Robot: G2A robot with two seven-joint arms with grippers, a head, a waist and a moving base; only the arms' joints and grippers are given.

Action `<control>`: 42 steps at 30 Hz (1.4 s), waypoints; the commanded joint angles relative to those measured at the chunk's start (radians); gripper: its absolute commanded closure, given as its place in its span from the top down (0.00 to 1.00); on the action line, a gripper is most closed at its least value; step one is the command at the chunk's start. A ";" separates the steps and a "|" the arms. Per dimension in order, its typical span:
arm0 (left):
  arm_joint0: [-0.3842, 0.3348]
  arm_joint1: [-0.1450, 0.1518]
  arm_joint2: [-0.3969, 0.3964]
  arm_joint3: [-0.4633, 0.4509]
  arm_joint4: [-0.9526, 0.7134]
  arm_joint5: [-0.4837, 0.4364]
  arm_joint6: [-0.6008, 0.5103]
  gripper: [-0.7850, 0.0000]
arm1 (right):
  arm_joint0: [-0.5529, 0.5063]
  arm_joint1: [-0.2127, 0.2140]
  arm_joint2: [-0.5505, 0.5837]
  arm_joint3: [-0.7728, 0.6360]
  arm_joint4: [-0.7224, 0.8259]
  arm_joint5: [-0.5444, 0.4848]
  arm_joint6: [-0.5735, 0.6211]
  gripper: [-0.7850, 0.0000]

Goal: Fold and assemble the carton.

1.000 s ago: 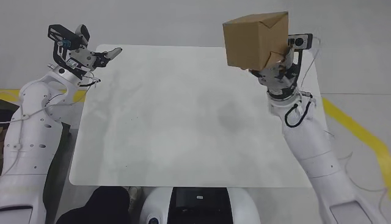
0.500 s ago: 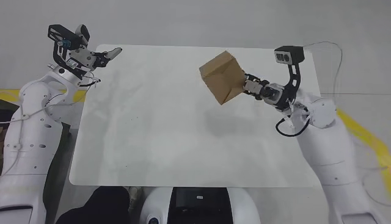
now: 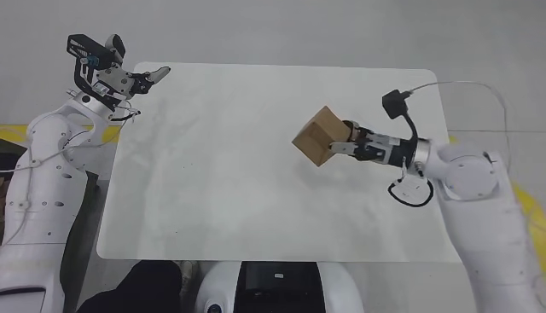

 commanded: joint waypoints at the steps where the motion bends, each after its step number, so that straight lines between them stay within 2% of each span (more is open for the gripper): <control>1: 0.000 0.000 0.000 0.000 0.000 0.000 0.000 1.00 | -0.009 0.005 0.005 -0.004 -0.053 0.007 0.003 0.00; 6: 0.000 0.000 0.000 0.000 0.000 0.000 0.000 1.00 | -0.028 0.017 -0.002 -0.030 -0.239 0.044 0.007 0.00; 10: 0.000 0.000 0.000 0.000 0.000 0.000 0.000 1.00 | -0.049 0.020 -0.021 -0.044 -0.317 0.083 -0.021 0.00; 21: 0.000 0.000 0.000 0.000 0.000 0.000 0.000 1.00 | -0.075 0.019 -0.101 -0.043 -0.536 0.133 -0.184 0.00; 28: 0.000 0.000 0.000 0.000 0.000 0.000 0.000 1.00 | -0.052 0.014 -0.151 0.018 -0.564 0.128 -0.252 0.00; 29: 0.000 0.000 0.000 0.000 0.000 0.000 0.000 1.00 | -0.048 0.013 -0.157 0.022 -0.571 0.127 -0.258 0.03; 30: 0.000 0.000 0.000 0.000 0.000 0.000 0.000 1.00 | -0.046 0.012 -0.164 0.026 -0.578 0.126 -0.264 0.40; 31: 0.000 0.000 0.000 0.000 0.000 0.000 0.000 1.00 | -0.044 0.012 -0.169 0.028 -0.582 0.128 -0.268 0.92; 32: 0.000 0.000 0.000 0.000 0.000 0.000 0.000 1.00 | -0.043 0.012 -0.175 0.030 -0.587 0.128 -0.271 1.00; 38: 0.000 0.000 0.000 0.000 0.000 0.000 0.000 1.00 | -0.039 0.010 -0.201 0.031 -0.584 0.132 -0.271 1.00; 42: 0.000 0.000 0.000 0.000 0.000 0.000 0.000 1.00 | -0.048 0.012 -0.194 -0.010 -0.529 0.108 -0.268 1.00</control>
